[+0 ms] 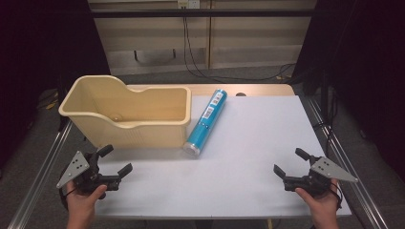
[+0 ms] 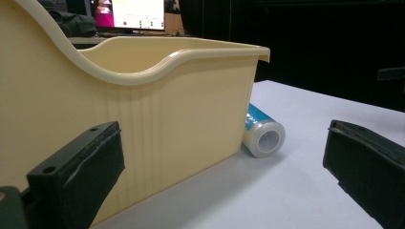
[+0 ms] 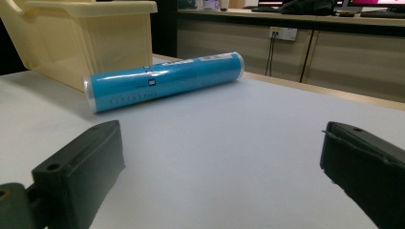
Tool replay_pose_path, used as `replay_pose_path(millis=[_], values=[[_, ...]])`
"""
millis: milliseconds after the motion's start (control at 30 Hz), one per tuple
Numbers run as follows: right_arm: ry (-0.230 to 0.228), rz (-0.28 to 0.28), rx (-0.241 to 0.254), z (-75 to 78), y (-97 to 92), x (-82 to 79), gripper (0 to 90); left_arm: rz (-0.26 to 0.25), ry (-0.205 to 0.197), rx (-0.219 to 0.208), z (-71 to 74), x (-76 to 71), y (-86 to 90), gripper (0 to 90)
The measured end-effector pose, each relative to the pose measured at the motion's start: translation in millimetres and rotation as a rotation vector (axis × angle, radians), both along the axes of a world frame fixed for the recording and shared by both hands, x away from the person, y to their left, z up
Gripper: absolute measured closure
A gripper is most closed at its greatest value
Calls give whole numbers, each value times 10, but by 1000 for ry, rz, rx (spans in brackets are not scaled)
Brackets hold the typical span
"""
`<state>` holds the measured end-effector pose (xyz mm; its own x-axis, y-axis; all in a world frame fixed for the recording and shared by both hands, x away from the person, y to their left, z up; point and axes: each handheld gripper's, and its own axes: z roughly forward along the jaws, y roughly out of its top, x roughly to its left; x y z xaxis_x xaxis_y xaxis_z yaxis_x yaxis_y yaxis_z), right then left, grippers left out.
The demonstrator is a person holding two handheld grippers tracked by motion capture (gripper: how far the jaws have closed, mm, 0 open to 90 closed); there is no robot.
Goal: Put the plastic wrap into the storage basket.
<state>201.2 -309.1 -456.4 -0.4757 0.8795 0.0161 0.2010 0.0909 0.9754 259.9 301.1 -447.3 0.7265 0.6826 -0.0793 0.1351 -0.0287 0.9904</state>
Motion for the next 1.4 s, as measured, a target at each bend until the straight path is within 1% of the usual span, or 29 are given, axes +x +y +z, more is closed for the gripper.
replay_pose_path(millis=[167,333,367,500,567,633,733,867,933,1000,1033,1100,1133,1167,1200,1233,1267,1333,1367,1400], values=[[18,-3,3,-2,19,16,6,0,5,3,-3,-1,0,0],[33,-7,-10,20,64,39,6,-5,8,5,-8,2,1,0],[45,-14,-16,45,100,63,6,-7,8,5,-8,2,0,0],[56,-13,-33,82,166,102,6,-12,13,-1,-13,0,-12,0],[67,2,-58,116,266,147,7,-18,9,28,-14,3,-11,0],[80,14,-76,135,340,181,8,-20,11,23,-16,3,-18,0],[102,33,-86,167,442,247,9,-23,15,22,-18,3,-24,0],[132,38,-97,204,562,358,9,-26,17,24,-21,2,-29,0],[136,40,-98,212,590,388,10,-25,16,29,-19,3,-30,0],[159,44,-100,236,671,474,9,-26,18,26,-21,3,-34,0],[159,44,-100,236,671,474,9,-28,17,33,-22,6,-34,0],[175,47,-107,255,733,535,10,-31,19,28,-25,7,-43,0],[174,51,-107,266,759,561,10,-30,20,28,-26,6,-45,0],[178,63,-119,290,815,609,10,-33,19,30,-26,9,-45,0],[178,63,-119,290,815,609,10,-34,18,32,-26,10,-45,0],[177,73,-130,315,868,658,14,-33,20,30,-27,9,-47,0],[177,73,-130,315,868,658,14,-32,23,30,-28,8,-48,0],[184,82,-131,332,916,708,15,-34,24,30,-30,10,-54,0],[189,88,-134,342,945,736,17,-36,21,37,-30,14,-52,0],[194,98,-143,361,1008,797,17,-37,21,38,-30,13,-54,0]])
